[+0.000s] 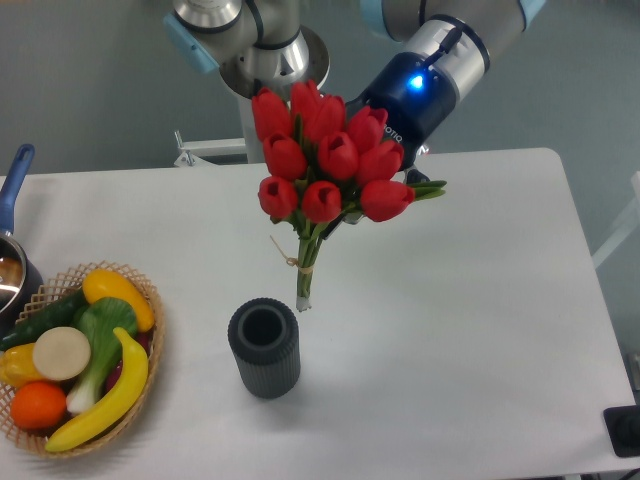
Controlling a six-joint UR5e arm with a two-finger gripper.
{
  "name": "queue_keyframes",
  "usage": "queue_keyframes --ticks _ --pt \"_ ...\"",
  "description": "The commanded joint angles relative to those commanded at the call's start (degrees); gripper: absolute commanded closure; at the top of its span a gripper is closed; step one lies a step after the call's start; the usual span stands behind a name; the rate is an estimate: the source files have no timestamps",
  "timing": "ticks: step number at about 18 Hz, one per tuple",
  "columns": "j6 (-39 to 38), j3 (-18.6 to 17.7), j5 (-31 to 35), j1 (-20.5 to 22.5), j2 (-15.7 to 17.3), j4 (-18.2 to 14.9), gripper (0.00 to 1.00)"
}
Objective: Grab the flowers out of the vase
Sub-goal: 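Lift the gripped tulip bunch up out of the black vase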
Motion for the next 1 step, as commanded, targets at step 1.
queue_keyframes --ticks 1 --pt "0.00 -0.26 0.00 0.00 0.00 0.00 0.48"
